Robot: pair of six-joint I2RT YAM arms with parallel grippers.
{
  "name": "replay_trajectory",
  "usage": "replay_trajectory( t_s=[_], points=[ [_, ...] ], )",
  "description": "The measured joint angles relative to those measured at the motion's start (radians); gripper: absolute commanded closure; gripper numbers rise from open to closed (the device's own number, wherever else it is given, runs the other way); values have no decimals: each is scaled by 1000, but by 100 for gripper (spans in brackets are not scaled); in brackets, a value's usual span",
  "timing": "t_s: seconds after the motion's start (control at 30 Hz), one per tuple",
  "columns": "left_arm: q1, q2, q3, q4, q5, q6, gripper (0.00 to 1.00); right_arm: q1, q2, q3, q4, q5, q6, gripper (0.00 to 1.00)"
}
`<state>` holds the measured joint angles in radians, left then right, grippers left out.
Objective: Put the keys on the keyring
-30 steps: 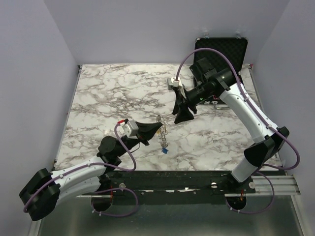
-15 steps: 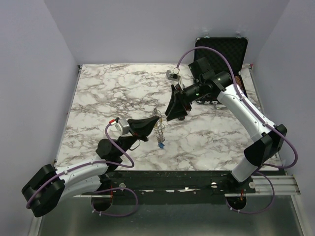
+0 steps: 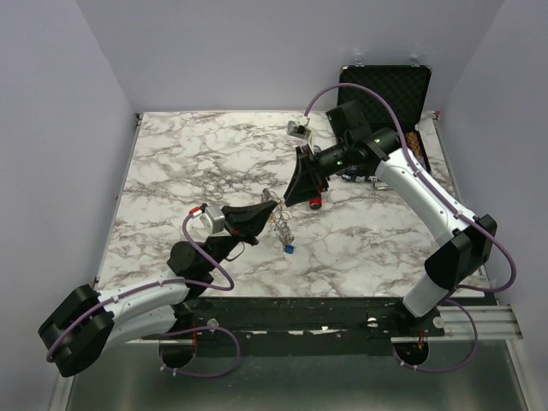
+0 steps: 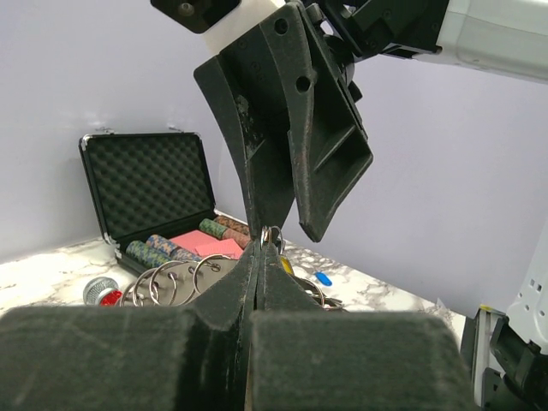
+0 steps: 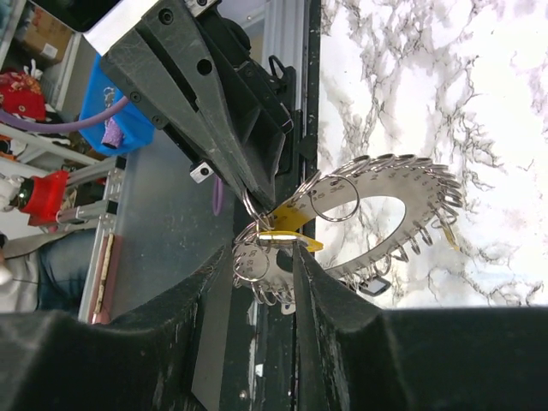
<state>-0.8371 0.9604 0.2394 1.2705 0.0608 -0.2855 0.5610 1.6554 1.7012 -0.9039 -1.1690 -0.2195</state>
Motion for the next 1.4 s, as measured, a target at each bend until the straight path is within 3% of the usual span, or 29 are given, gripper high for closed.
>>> replay_trajectory(
  t_s=[0.37,0.5,1.4],
  points=[
    [0,0,13,-4,-8,0,100,0,0,-1,40,5,39,79],
    [0,0,15,-12,-8,0,100,0,0,-1,46,6,46,100],
    [-1,-46,14,34,-22,-8,100,6,0,-93,129,8,167,99]
  ],
)
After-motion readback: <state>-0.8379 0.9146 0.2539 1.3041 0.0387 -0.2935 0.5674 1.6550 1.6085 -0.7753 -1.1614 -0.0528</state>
